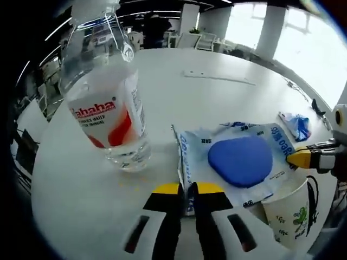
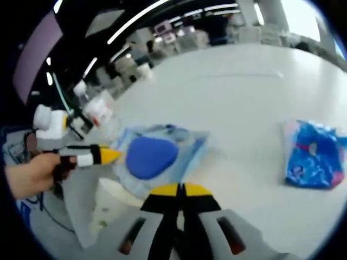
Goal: Arrange the tabletop items into an orderly group along one side of the table until the central work area is clear of visible clutter.
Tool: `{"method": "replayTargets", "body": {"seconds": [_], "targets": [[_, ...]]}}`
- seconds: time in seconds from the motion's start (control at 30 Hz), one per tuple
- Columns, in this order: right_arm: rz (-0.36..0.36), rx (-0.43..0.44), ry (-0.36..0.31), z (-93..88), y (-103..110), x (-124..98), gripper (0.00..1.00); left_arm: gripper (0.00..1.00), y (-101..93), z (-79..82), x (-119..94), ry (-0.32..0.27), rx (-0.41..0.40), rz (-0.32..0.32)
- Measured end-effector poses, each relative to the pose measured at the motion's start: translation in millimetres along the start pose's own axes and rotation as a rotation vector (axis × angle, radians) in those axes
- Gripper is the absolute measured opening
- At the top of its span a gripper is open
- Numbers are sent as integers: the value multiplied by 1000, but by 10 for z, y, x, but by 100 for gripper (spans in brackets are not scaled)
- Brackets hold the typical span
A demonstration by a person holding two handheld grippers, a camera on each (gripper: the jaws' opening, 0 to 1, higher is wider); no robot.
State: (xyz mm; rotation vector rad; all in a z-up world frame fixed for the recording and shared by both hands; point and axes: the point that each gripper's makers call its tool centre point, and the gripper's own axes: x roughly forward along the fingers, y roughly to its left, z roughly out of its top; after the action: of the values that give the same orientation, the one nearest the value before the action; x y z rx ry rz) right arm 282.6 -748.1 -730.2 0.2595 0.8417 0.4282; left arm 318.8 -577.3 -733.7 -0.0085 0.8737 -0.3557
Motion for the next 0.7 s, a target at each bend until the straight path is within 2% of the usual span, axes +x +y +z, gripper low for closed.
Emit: {"method": "replayTargets", "body": {"seconds": [0.03,0.17,0.33,0.7], "targets": [[1,-3,-1,1,2,-3,0,3,-6,-1,-10,7,-10,-5],[-8,-27,1,3,-3,-18,0,1,-45,35,-23,-3,45,7],[-23,-39,-9,44,-84,-90,0,0,-129,95,-15,-21,25,-2],[-69,-82,-48,316,-396,-281,0,0,-436,359,103,-62,54,-53]]}}
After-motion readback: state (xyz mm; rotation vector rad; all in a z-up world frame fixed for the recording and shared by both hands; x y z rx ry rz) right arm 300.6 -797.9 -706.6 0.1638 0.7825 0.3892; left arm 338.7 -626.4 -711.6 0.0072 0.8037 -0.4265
